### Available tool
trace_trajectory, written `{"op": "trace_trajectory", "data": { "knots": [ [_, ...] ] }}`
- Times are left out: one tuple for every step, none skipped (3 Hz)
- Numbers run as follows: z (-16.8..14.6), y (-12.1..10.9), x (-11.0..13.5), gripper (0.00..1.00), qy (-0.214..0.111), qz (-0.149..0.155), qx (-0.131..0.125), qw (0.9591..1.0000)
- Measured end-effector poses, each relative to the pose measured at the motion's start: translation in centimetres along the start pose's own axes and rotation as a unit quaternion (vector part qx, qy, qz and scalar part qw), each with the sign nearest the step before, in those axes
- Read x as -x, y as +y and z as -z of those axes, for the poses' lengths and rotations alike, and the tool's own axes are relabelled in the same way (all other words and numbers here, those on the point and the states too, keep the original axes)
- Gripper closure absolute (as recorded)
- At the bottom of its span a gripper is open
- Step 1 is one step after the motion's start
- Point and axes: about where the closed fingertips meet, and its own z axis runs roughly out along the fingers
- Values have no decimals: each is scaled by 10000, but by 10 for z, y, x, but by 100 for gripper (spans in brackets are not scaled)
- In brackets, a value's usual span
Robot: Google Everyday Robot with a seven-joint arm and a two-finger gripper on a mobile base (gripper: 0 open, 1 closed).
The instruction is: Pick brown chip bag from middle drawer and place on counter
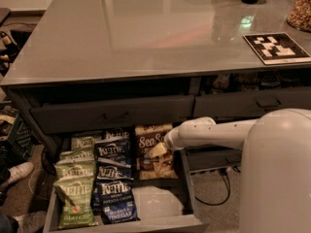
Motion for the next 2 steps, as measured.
{"op": "trace_trajectory", "data": {
  "knots": [
    [-3, -7, 3, 1, 31, 57, -47, 10000],
    [-10, -11, 3, 1, 86, 68, -52, 9999]
  ]
}}
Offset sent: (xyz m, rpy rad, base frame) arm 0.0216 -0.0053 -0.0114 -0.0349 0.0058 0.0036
